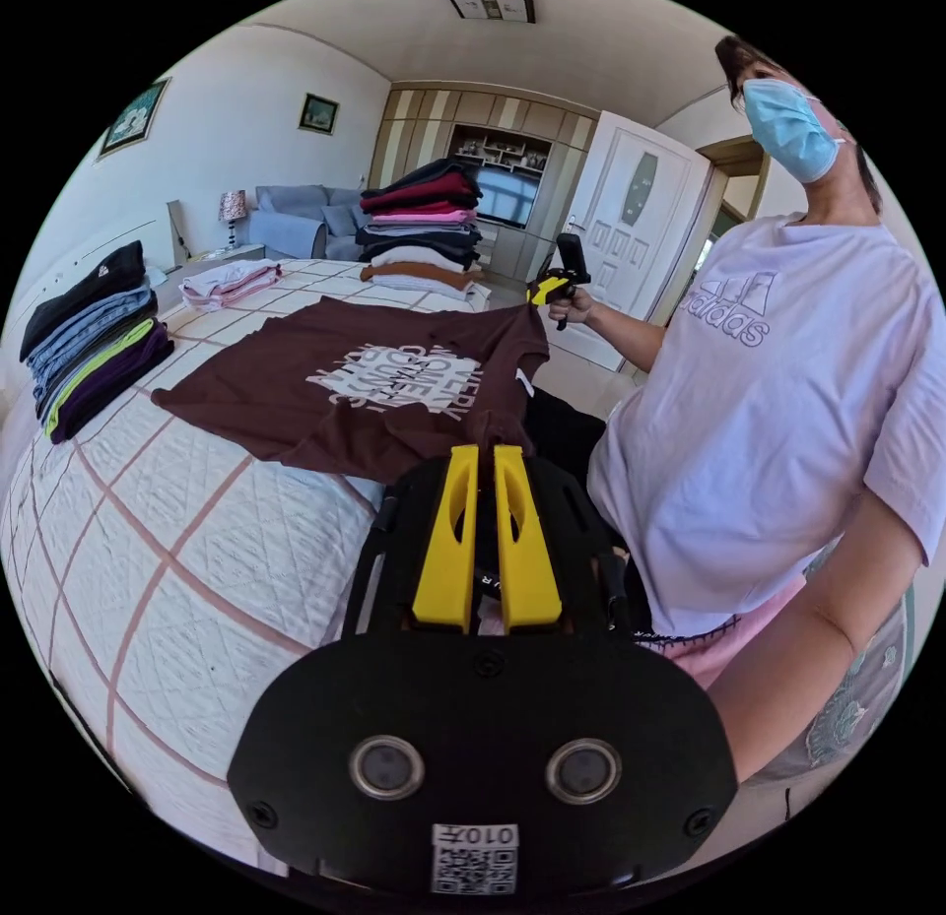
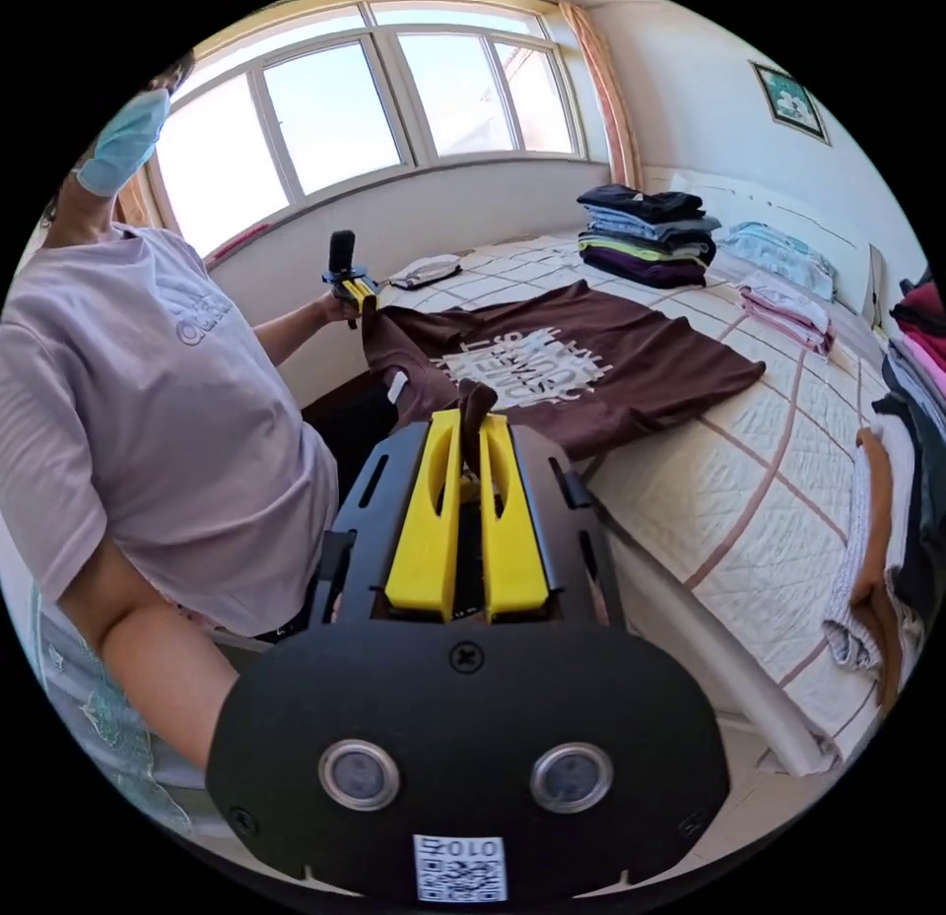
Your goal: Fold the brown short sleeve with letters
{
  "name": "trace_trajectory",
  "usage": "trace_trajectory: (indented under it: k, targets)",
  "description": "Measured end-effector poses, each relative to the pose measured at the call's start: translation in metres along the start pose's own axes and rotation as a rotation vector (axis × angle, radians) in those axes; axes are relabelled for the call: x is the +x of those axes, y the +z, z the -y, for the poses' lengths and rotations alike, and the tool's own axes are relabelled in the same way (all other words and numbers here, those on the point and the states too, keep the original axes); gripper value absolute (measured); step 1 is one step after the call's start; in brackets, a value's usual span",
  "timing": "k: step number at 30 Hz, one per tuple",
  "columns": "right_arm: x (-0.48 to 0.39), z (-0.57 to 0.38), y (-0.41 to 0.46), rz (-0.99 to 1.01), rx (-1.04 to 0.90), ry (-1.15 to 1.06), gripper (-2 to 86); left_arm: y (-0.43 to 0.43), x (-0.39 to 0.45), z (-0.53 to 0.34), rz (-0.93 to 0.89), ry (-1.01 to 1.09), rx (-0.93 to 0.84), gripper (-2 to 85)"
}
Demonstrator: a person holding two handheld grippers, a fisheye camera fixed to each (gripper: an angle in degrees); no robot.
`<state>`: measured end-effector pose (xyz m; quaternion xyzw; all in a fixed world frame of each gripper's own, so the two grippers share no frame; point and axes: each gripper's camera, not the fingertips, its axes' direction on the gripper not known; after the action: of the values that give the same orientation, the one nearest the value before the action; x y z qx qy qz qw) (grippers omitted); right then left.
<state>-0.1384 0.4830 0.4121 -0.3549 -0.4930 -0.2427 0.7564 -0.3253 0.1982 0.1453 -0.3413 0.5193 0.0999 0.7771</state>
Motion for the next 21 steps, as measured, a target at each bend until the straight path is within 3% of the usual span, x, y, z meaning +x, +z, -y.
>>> trace_trajectory:
  k: [5, 9, 12, 14, 16, 19, 21]
  targets:
    - [0.048, 0.056, 0.009, -0.009, -0.02, -0.046, 4.3, -0.029, -0.077, 0.025, -0.051, -0.126, 0.101, 1.0]
    - [0.127, 0.12, 0.012, -0.096, -0.021, -0.007, 3.9, -0.037, -0.228, 0.062, -0.254, -0.431, 0.103, 1.1]
    - [0.229, 0.162, 0.04, -0.066, -0.069, 0.166, 3.9, -0.026, -0.356, 0.061, -0.338, -0.673, 0.174, 1.1]
    - [0.318, 0.167, 0.092, -0.029, -0.189, 0.402, 4.4, -0.007, -0.425, 0.047, -0.381, -0.817, 0.223, 1.2]
    - [0.363, 0.157, 0.13, 0.045, -0.266, 0.545, 4.8, 0.033, -0.487, 0.027, -0.428, -0.967, 0.164, 1.4]
    - [0.373, 0.145, 0.149, 0.076, -0.256, 0.554, 5.0, 0.064, -0.519, 0.011, -0.435, -1.017, 0.061, 1.6]
    - [0.368, 0.139, 0.145, 0.056, -0.225, 0.54, 5.1, 0.065, -0.524, 0.007, -0.459, -0.984, 0.111, 1.8]
